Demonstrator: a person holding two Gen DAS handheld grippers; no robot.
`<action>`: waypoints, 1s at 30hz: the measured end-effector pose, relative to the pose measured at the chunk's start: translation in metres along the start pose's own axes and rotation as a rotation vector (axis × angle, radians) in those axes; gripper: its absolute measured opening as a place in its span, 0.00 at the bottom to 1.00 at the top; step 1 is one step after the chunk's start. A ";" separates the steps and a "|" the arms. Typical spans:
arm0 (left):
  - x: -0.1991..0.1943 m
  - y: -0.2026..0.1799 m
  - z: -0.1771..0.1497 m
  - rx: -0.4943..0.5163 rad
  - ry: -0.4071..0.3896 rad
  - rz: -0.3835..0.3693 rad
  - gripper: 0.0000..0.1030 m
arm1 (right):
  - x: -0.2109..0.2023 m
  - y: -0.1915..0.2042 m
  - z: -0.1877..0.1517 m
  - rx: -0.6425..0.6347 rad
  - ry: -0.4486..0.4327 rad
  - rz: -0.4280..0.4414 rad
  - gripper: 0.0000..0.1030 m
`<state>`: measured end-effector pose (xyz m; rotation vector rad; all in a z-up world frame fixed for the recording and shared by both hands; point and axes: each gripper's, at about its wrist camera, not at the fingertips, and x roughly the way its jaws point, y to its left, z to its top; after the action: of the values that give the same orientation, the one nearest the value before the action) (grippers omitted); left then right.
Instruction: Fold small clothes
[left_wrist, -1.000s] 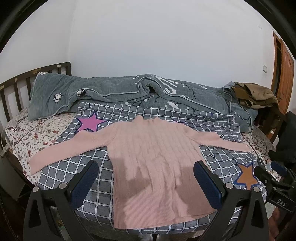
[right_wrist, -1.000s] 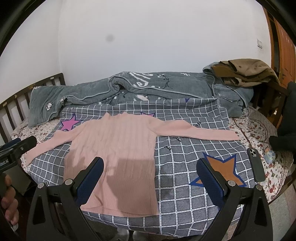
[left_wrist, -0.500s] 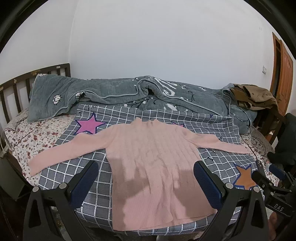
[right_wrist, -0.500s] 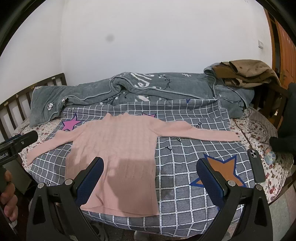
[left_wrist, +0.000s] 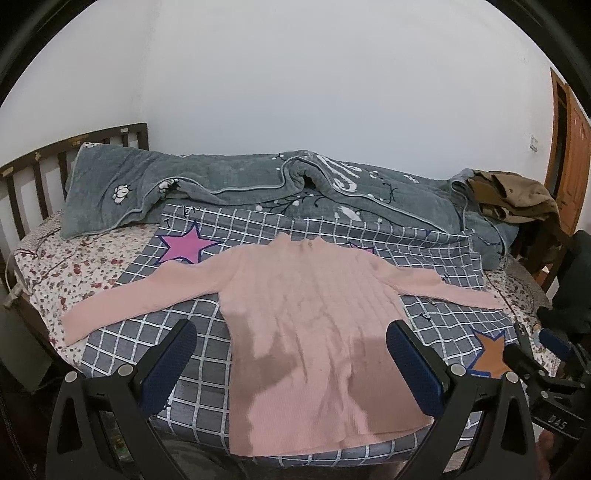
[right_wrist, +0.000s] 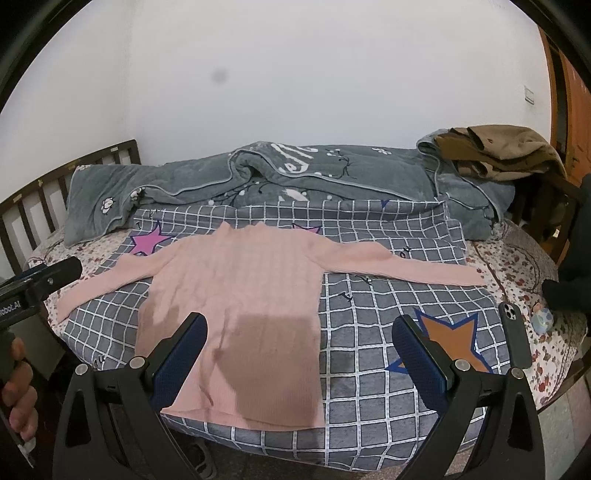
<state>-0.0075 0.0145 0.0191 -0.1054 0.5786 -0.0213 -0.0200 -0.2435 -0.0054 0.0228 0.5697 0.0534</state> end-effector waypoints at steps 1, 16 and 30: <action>0.001 0.000 0.000 0.002 0.002 0.006 1.00 | -0.001 0.001 0.000 -0.001 -0.003 0.001 0.96; 0.059 0.034 -0.008 -0.128 0.042 -0.031 1.00 | 0.042 0.010 0.006 -0.086 -0.022 0.008 0.96; 0.166 0.143 -0.035 -0.307 0.158 0.062 0.92 | 0.126 0.026 -0.002 -0.047 0.090 0.100 0.91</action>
<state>0.1107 0.1451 -0.1151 -0.3863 0.7403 0.1208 0.0832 -0.2103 -0.0740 0.0033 0.6572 0.1660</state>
